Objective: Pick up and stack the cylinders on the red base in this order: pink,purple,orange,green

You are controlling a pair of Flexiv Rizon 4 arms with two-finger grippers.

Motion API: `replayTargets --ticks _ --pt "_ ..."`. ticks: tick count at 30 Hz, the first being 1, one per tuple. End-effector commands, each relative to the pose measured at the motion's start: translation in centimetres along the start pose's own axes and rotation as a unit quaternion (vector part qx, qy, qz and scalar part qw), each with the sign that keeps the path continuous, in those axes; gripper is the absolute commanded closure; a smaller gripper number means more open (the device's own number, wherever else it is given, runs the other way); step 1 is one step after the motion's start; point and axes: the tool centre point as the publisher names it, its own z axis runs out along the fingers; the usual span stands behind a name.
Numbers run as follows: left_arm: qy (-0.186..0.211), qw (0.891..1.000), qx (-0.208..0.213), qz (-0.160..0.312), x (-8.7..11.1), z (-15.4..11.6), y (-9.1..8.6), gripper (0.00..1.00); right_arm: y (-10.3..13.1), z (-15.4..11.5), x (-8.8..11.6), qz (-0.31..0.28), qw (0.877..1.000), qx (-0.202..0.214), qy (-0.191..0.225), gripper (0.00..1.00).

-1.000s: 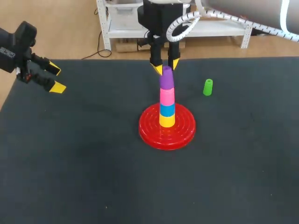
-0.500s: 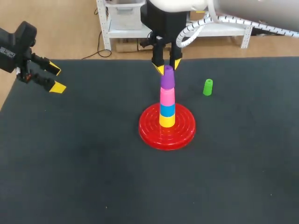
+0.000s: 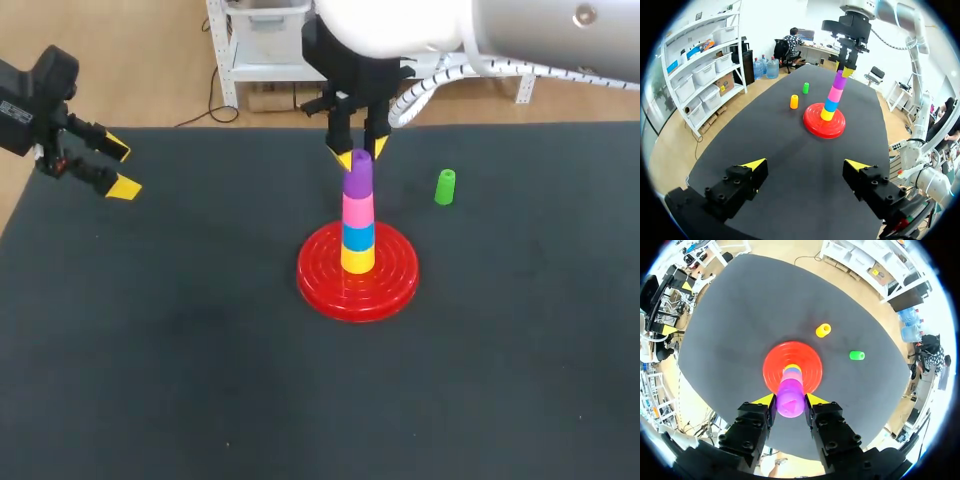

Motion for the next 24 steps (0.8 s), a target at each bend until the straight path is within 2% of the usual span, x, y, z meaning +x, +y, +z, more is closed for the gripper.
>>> replayTargets --ticks 1,13,22,23,24 --pt "-0.001 1.000 -0.001 0.000 0.1 0.0 0.0 0.00 0.1 0.6 0.5 0.002 1.000 0.004 -0.020 1.00" --pt "-0.001 1.000 -0.001 0.000 0.1 0.0 0.0 0.00 0.4 2.1 -0.8 0.002 0.999 0.028 0.024 1.00" --pt "-0.001 1.000 -0.001 0.000 0.1 0.0 0.0 0.00 0.3 2.3 -0.7 -0.001 1.000 0.007 0.029 1.00" --pt "-0.001 1.000 -0.001 0.000 0.1 0.0 0.0 0.00 0.3 2.1 -0.5 -0.004 1.000 0.006 0.027 0.90" --pt "-0.001 1.000 -0.001 0.000 0.1 0.0 0.0 0.00 0.2 1.7 -0.4 -0.005 1.000 0.003 0.026 0.60"
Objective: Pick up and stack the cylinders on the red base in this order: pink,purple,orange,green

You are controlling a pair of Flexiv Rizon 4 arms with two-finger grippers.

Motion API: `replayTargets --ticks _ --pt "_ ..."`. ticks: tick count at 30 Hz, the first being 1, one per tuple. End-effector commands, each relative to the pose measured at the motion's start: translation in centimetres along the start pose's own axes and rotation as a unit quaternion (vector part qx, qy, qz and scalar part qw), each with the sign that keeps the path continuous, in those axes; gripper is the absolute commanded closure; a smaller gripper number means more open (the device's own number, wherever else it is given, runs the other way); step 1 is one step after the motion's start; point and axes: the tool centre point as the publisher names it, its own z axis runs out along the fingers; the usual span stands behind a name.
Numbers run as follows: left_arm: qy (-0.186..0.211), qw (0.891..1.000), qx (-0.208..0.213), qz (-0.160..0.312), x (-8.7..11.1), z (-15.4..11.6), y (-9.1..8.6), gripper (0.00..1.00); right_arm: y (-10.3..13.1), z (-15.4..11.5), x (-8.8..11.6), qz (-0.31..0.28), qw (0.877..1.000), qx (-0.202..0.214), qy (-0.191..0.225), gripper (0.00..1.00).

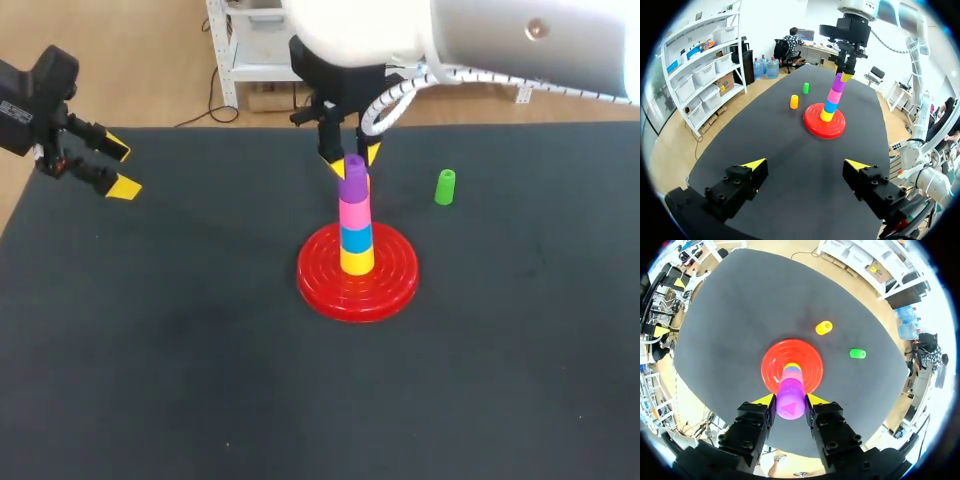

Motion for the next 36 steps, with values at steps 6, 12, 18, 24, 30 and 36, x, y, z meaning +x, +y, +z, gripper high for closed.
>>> replayTargets --ticks 6,12,18,24,30,36 --pt "-0.001 1.000 -0.001 0.000 0.1 0.0 0.0 0.00 -0.5 -2.1 0.7 -0.003 0.999 -0.028 -0.022 0.00" --pt "-0.001 1.000 -0.001 0.000 0.1 0.0 0.0 0.00 -1.2 -5.8 0.2 0.008 0.998 -0.037 -0.059 0.00" --pt "-0.001 1.000 -0.001 0.000 0.1 0.0 0.0 0.00 -4.2 -5.2 -3.0 0.073 0.995 -0.005 -0.068 0.00" --pt "-0.001 1.000 -0.001 0.000 0.1 0.0 0.0 0.00 -7.9 -2.1 -6.4 0.140 0.988 -0.009 -0.057 0.00" --pt "-0.001 1.000 -0.001 0.000 0.1 0.0 0.0 0.00 -9.9 2.1 -8.2 0.185 0.981 -0.046 -0.033 0.00" --pt "-0.001 1.000 -0.001 0.000 0.1 0.0 0.0 0.00 -9.3 5.9 -10.1 0.211 0.977 -0.045 0.004 0.00"
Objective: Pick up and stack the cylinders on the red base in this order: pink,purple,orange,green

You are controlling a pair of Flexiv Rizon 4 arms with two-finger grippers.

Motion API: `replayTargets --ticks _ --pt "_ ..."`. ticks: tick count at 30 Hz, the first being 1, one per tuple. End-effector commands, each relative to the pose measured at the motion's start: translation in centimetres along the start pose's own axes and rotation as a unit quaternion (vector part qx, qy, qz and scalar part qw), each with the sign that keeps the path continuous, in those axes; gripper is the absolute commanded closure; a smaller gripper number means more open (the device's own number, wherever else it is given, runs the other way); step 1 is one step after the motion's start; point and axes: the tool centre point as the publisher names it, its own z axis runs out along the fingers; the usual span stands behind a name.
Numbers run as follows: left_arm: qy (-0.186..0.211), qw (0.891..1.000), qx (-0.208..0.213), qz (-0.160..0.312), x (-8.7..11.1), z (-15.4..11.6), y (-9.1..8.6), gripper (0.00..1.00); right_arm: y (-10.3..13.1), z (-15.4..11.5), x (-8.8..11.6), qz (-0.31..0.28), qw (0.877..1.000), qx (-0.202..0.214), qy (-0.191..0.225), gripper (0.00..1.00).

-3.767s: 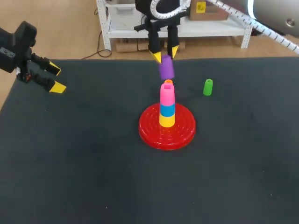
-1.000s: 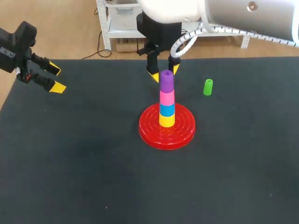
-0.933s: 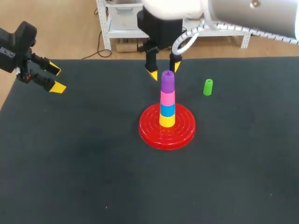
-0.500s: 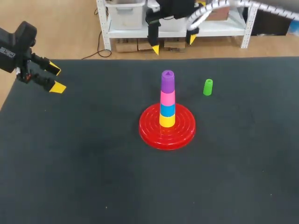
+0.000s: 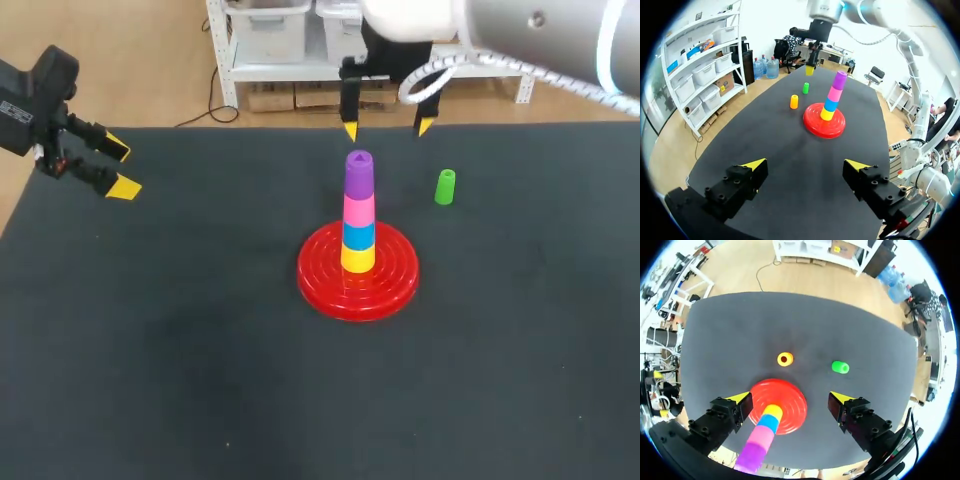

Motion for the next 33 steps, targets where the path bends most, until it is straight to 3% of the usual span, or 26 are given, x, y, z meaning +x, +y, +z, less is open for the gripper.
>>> replayTargets --ticks 1,8,19,33 --pt "-0.001 1.000 -0.001 0.000 0.1 0.0 0.0 0.00 1.2 3.1 -2.7 0.008 0.998 0.021 0.051 0.00" --pt "-0.001 1.000 -0.001 0.000 0.1 0.0 0.0 0.00 1.2 6.3 -3.0 0.016 0.996 0.057 0.073 0.00" --pt "-0.001 1.000 -0.001 0.000 0.1 0.0 0.0 0.00 -0.3 8.6 -3.2 0.040 0.993 0.064 0.088 0.00" --pt "-0.001 1.000 -0.001 0.000 0.1 0.0 0.0 0.00 0.7 9.7 -3.4 0.032 0.994 0.064 0.088 0.00"
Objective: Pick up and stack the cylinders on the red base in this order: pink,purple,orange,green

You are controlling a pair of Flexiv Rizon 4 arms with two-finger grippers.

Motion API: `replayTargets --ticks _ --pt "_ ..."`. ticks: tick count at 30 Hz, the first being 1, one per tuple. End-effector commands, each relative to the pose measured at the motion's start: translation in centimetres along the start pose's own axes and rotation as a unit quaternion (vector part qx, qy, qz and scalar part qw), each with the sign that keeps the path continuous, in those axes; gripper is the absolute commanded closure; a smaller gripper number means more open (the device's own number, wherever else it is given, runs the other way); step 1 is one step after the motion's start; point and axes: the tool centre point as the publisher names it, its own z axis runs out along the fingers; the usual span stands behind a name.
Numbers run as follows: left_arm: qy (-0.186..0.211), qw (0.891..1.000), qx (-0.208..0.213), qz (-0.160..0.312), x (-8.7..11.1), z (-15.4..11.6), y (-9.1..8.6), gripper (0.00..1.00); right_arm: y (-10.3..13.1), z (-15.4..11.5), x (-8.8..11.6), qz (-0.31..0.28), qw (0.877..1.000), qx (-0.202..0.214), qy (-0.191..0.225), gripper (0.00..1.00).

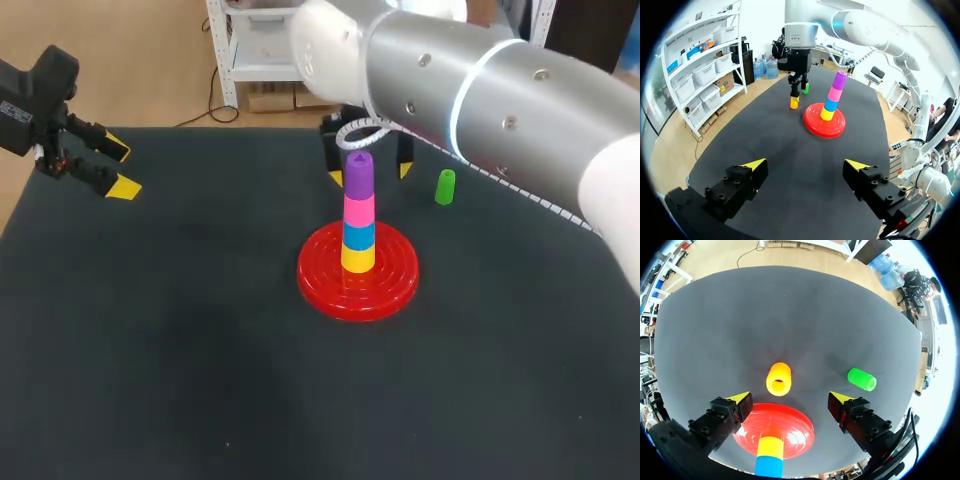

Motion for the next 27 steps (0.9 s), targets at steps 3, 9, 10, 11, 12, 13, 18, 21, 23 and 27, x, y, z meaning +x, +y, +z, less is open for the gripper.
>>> replayTargets --ticks 3,9,10,11,12,13,18,21,23,27 --pt "-0.001 1.000 -0.001 0.000 0.1 0.0 0.0 0.00 0.7 0.3 -1.3 0.000 0.999 0.002 0.043 0.13" --pt "-0.001 1.000 -0.001 0.000 0.1 0.0 0.0 0.00 0.9 0.4 -1.7 0.000 0.999 0.002 0.042 0.39" --pt "-0.001 1.000 -0.001 0.000 0.1 0.0 0.0 0.00 1.0 0.4 -1.8 0.000 0.999 0.002 0.042 0.42" --pt "-0.001 1.000 -0.001 0.000 0.1 0.0 0.0 0.00 1.0 0.4 -1.8 -0.001 0.999 0.002 0.041 0.45" --pt "-0.001 1.000 -0.001 0.000 0.1 0.0 0.0 0.00 1.1 0.4 -1.9 -0.001 0.999 0.002 0.041 0.48" --pt "-0.001 1.000 -0.001 0.000 0.1 0.0 0.0 0.00 1.2 0.5 -1.9 -0.002 0.999 0.002 0.041 0.49" --pt "-0.001 1.000 -0.001 0.000 0.1 0.0 0.0 0.00 1.5 0.7 -2.0 -0.005 0.999 0.004 0.040 0.48" --pt "-0.001 1.000 -0.001 0.000 0.1 0.0 0.0 0.00 1.5 0.8 -2.1 -0.006 0.999 0.005 0.039 0.47" --pt "-0.001 1.000 -0.001 0.000 0.1 0.0 0.0 0.00 1.5 0.9 -2.3 -0.006 0.999 0.006 0.039 0.48" --pt "-0.001 1.000 -0.001 0.000 0.1 0.0 0.0 0.00 1.4 1.1 -2.5 -0.005 0.999 0.006 0.040 0.49"
